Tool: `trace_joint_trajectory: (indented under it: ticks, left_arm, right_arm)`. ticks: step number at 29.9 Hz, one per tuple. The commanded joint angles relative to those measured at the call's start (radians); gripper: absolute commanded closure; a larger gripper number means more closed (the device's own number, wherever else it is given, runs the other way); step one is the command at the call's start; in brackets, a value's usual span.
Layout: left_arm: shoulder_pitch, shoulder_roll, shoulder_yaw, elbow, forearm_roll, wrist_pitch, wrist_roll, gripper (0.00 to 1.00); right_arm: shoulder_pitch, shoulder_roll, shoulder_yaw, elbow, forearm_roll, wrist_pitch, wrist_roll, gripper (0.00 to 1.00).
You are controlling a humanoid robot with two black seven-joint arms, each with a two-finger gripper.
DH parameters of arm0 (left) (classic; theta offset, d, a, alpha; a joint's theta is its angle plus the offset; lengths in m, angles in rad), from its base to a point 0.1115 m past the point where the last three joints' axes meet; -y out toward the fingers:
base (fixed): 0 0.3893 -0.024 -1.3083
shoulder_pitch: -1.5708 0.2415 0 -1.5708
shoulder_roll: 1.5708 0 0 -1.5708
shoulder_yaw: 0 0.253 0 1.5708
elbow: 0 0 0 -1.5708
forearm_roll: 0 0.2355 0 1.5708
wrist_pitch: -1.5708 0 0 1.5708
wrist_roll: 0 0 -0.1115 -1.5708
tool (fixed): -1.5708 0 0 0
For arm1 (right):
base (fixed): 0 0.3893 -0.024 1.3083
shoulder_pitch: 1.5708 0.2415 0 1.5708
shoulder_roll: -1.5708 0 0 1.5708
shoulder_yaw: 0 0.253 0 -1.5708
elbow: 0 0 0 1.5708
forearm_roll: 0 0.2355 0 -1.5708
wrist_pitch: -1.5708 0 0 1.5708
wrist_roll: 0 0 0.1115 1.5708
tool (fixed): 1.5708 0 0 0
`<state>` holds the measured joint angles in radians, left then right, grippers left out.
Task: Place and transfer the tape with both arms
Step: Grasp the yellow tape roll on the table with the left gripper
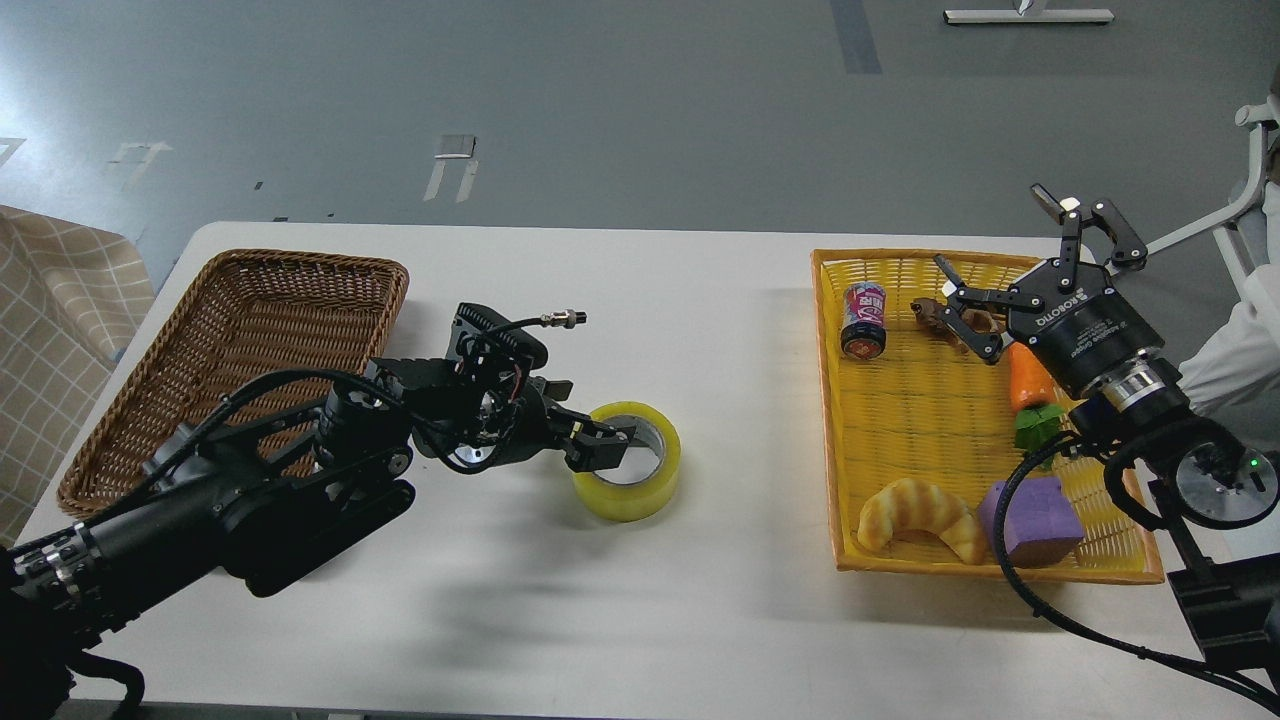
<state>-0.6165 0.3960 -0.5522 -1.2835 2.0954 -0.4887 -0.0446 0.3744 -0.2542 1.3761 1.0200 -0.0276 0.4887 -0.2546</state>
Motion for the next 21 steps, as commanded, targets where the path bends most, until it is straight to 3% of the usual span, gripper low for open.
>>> trace_joint_trajectory:
  ticks: [1,18,21]
  left_arm:
    - [-0.002,0.0,0.0,0.009,-0.002,0.0,-0.001,0.03]
    - [-0.002,-0.017,0.0,0.035,-0.005,0.0,0.003,0.16]
    - [-0.002,-0.017,0.0,0.035,-0.005,0.0,0.003,0.25]
  right_arm:
    - [0.0,0.0,0.0,0.0,0.0,0.0,0.0,0.0]
    - [-0.002,0.0,0.001,0.0,0.0,0.0,0.0,0.0]
    - [-0.002,0.0,0.001,0.0,0.0,0.0,0.0,0.0]
